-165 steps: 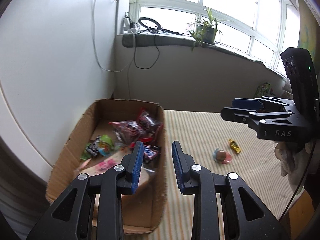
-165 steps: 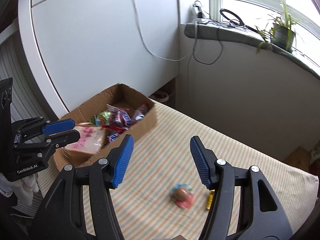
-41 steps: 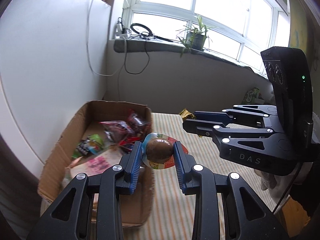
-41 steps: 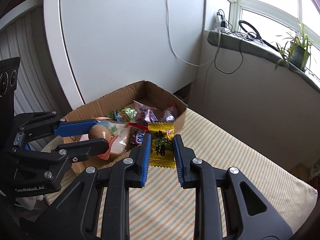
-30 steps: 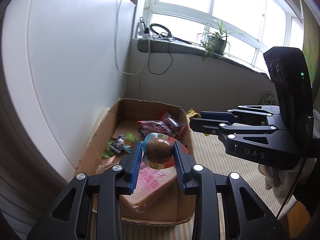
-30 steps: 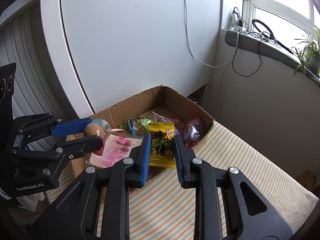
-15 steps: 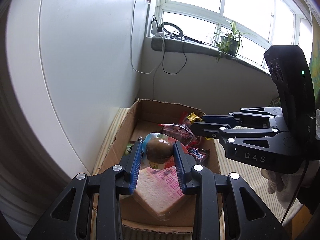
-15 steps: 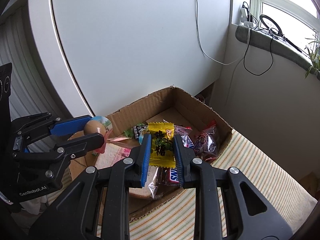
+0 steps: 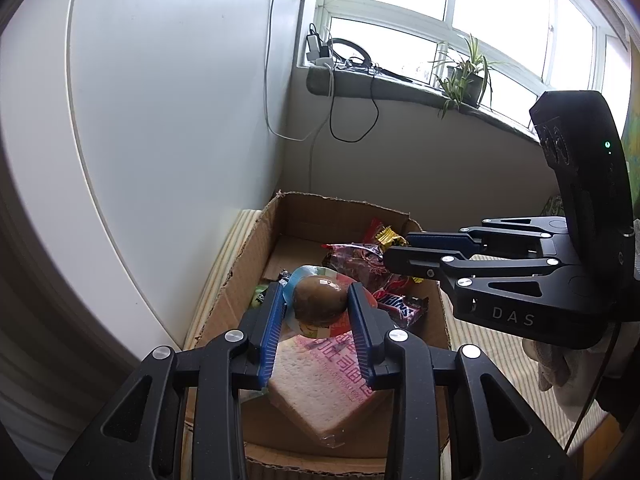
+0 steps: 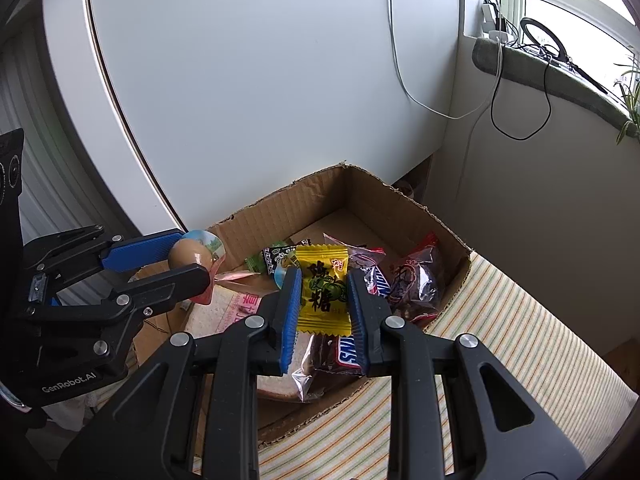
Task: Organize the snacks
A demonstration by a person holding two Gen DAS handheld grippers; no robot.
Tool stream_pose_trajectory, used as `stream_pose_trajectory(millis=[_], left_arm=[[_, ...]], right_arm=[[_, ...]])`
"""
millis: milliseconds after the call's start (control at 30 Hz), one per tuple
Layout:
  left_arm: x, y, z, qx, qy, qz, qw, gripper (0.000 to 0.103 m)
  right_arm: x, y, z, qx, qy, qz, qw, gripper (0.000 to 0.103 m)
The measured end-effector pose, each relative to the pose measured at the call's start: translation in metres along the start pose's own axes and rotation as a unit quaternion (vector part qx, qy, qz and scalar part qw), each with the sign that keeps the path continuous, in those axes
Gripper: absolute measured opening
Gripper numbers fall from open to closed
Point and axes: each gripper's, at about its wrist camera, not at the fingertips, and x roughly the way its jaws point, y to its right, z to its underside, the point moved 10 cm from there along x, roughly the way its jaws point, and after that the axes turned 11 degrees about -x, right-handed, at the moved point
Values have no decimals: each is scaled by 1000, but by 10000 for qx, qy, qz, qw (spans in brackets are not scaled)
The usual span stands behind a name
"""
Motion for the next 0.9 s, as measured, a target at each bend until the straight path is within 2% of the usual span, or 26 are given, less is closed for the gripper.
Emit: stream_pose_trajectory(millis=[33, 100, 233, 300, 333, 433, 500, 733, 900], left_arm=[[0, 0, 1, 6, -8, -6, 10000, 32], [2, 0, 1, 15, -20, -41, 10000, 32], [0, -3, 1, -2, 10, -129, 9999, 33], [0, -4, 1, -19, 14, -126, 9999, 45], [-2, -4, 1, -11, 33, -132, 9999, 48], [-3, -4, 1, 2, 46, -165, 9999, 51], [-3, -5, 2, -16, 42, -166, 9999, 52], [-7, -9, 6, -90, 25, -196, 9998, 54], [-13, -8, 9, -90, 72, -248, 9996, 59]], right_arm=[[0, 1, 0, 0, -3, 21, 10000, 26], [-1, 2, 0, 11, 1, 60, 10000, 39], [-2, 5, 1, 83, 26, 82, 9999, 55], [-3, 7, 1, 88, 28, 133, 9999, 61], [-4, 7, 1, 85, 30, 159, 9998, 62], [-4, 8, 1, 70, 11, 213, 9997, 63], [-4, 9, 1, 73, 9, 249, 9997, 75], [-11, 6, 1, 38, 59, 325, 9994, 77], [-18, 7, 4, 60, 103, 362, 9993, 78]])
